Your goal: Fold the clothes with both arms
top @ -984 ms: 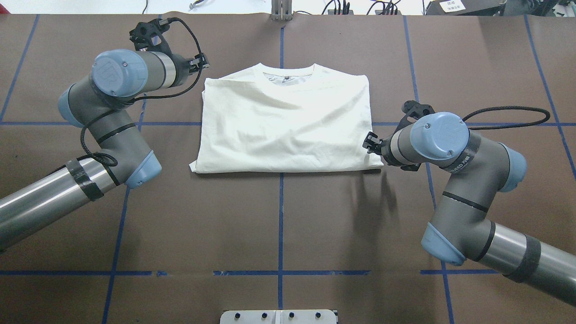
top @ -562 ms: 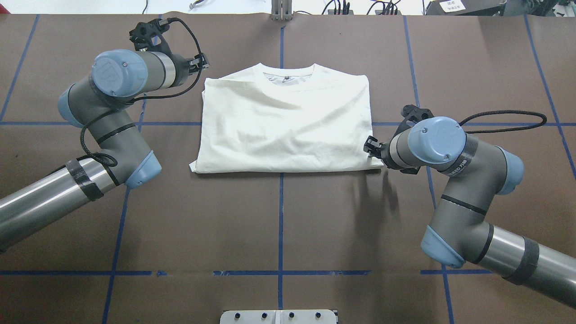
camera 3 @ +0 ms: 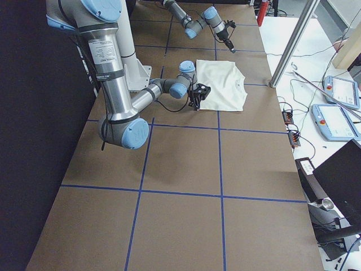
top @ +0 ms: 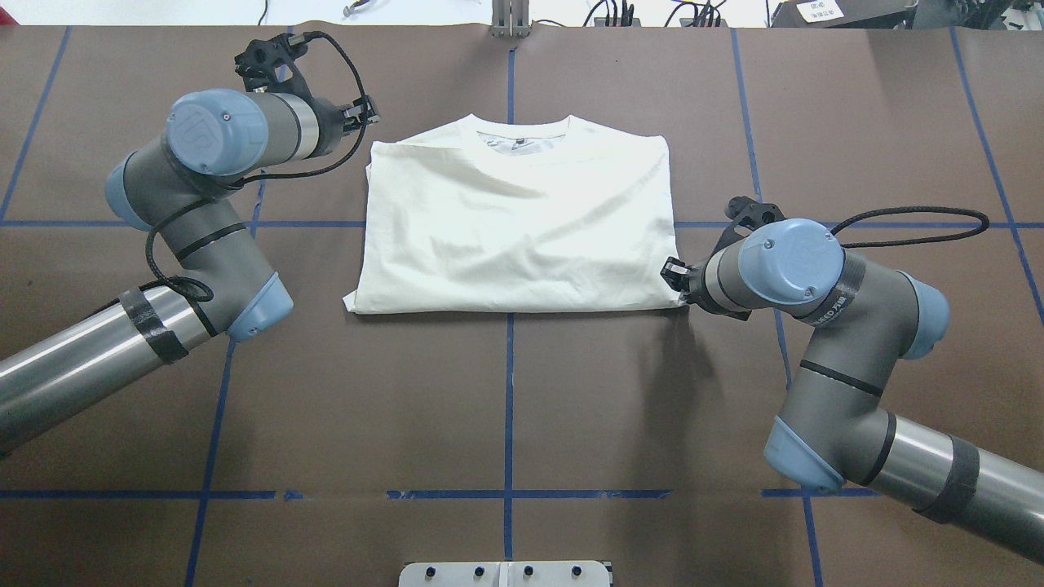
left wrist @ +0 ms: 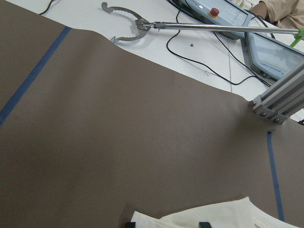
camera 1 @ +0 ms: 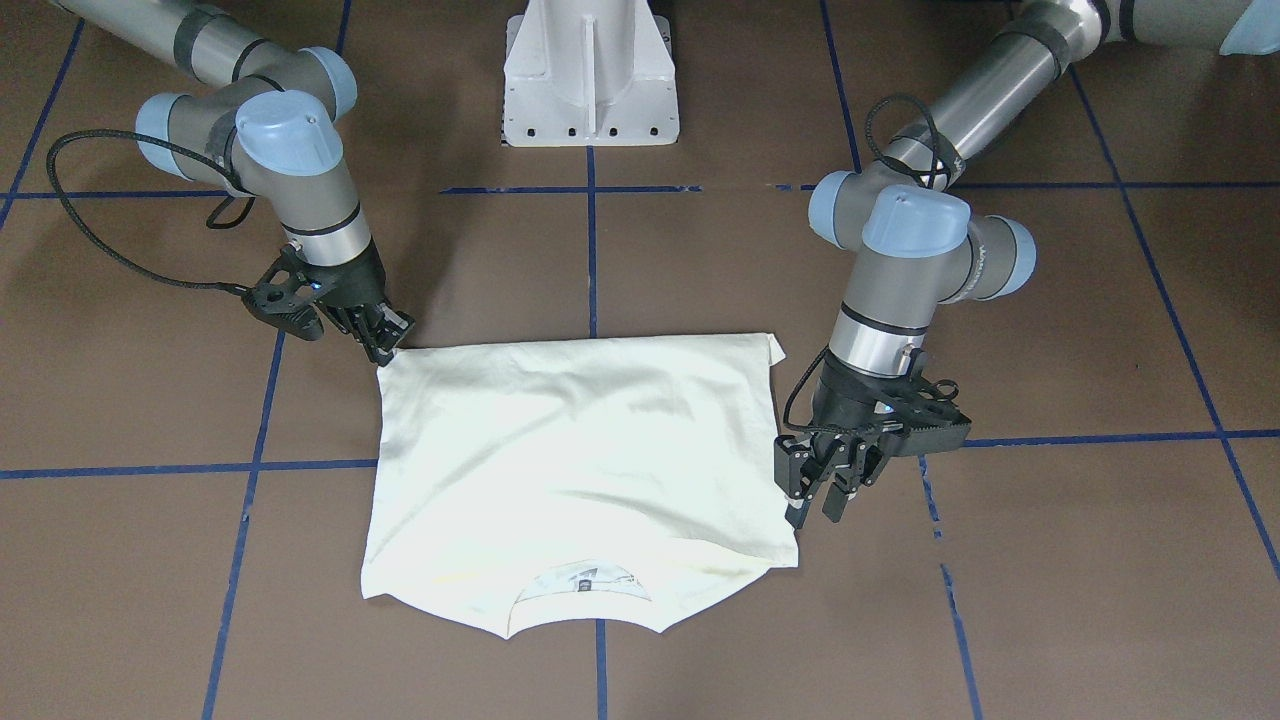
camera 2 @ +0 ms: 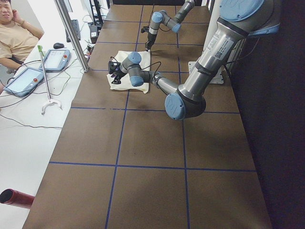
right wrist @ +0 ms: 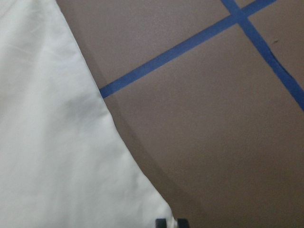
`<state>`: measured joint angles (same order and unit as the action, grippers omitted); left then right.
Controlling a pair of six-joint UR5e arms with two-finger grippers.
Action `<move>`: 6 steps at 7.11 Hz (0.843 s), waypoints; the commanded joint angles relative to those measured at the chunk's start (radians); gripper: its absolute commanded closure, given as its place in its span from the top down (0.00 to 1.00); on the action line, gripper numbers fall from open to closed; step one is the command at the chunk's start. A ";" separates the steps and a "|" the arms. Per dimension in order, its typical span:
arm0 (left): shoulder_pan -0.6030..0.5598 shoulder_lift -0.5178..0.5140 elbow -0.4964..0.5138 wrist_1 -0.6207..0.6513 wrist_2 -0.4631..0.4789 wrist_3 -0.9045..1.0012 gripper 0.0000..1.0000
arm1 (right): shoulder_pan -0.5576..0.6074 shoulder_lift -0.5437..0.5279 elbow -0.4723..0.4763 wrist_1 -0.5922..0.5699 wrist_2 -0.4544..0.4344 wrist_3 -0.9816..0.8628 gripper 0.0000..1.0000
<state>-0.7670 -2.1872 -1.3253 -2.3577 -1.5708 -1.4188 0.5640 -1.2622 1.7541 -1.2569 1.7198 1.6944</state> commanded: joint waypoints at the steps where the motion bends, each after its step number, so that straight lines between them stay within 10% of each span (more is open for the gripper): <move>1: 0.000 -0.003 0.000 -0.017 -0.002 -0.006 0.53 | -0.045 -0.058 0.110 0.001 0.014 0.007 0.00; 4: 0.003 0.004 -0.154 -0.045 -0.204 -0.193 0.54 | -0.148 -0.343 0.486 -0.007 0.176 0.019 0.00; 6: 0.012 0.046 -0.279 -0.037 -0.383 -0.318 0.74 | -0.162 -0.462 0.600 -0.006 0.471 0.021 0.00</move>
<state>-0.7607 -2.1619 -1.5224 -2.4018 -1.8418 -1.6475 0.4200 -1.6488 2.2838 -1.2638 2.0200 1.7139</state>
